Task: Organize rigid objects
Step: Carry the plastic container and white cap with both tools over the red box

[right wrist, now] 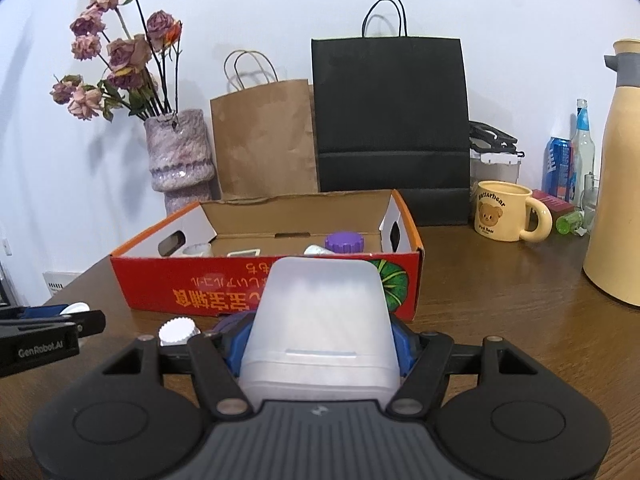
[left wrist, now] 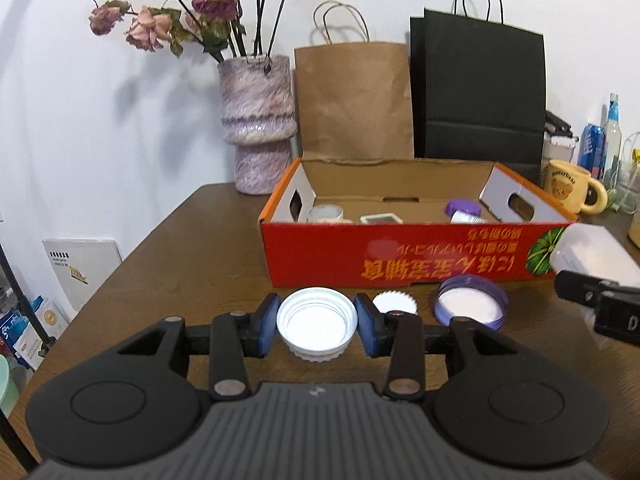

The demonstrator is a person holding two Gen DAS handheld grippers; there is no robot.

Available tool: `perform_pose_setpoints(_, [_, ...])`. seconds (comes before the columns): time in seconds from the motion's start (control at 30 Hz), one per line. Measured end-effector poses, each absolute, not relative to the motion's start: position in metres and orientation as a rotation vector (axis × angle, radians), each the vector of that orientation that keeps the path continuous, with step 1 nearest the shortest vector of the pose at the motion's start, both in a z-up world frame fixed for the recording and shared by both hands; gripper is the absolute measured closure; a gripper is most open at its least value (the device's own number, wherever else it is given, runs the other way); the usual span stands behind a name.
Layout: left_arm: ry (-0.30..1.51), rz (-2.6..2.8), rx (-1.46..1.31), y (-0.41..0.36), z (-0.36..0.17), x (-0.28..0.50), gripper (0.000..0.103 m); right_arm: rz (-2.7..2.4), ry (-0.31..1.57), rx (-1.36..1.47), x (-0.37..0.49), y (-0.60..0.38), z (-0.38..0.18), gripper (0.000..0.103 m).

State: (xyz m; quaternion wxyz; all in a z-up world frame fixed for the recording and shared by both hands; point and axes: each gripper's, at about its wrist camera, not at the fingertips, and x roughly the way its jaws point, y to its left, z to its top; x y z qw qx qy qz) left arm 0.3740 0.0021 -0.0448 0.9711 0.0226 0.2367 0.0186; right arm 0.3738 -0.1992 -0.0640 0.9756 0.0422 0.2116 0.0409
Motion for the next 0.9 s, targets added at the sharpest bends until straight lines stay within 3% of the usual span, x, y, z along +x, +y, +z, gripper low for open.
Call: perform_pose_setpoints(0.9, [0.366,0.061,0.0,-0.034,0.002,0.403,0.062,0.09,0.303,0.094,0.398,-0.211,-0.023,0.038])
